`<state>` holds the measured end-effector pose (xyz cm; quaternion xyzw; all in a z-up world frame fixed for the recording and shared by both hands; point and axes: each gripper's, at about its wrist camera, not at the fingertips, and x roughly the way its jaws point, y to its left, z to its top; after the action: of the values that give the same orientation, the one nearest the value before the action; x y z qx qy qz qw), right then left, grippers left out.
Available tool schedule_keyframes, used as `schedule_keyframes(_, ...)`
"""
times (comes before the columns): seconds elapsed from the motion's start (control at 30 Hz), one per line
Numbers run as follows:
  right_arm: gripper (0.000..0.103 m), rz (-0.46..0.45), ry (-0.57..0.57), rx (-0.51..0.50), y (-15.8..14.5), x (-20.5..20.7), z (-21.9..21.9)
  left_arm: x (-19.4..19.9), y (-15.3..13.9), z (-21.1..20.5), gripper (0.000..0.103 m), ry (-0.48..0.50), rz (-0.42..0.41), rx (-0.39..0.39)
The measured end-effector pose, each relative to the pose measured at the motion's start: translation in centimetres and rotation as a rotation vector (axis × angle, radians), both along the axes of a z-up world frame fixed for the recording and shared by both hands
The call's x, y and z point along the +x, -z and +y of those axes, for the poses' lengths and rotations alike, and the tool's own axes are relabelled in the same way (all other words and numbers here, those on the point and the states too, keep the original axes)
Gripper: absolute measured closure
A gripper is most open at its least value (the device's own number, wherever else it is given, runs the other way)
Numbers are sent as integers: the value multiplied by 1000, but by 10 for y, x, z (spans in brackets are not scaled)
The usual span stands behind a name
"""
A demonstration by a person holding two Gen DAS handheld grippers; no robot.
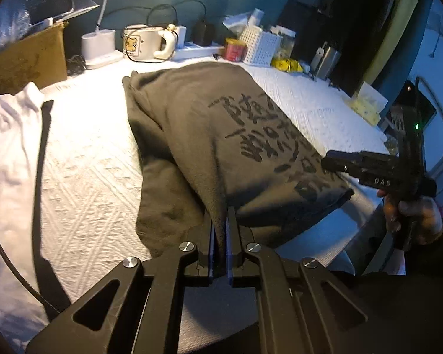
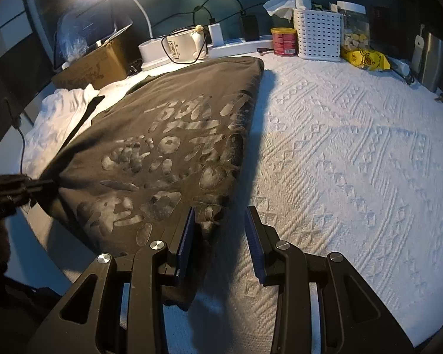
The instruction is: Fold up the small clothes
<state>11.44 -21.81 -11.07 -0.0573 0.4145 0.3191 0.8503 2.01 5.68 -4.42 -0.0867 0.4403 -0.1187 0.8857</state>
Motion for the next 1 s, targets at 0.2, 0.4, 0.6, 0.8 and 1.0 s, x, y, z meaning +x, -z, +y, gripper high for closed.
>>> schedule_keyframes(0.2, 66, 8, -23, -32, 8, -11, 5, -1, 11, 4, 99, 11, 51, 13)
schedule_keyframes(0.4, 66, 8, -32, -30, 14, -30, 3, 0, 19, -1, 98, 9, 75, 37)
schedule_keyframes(0.6, 63, -100, -38, -44, 20, -56, 4, -2, 29, 1, 93, -9, 98, 49)
schedule_keyframes(0.8, 62, -117, -46, -39, 21, -58, 2, -3, 29, 3, 90, -38, 115, 39)
schedule_keyframes(1.0, 62, -63, -64, -60, 16, -48, 1, -2, 16, -6, 76, -89, 100, 167)
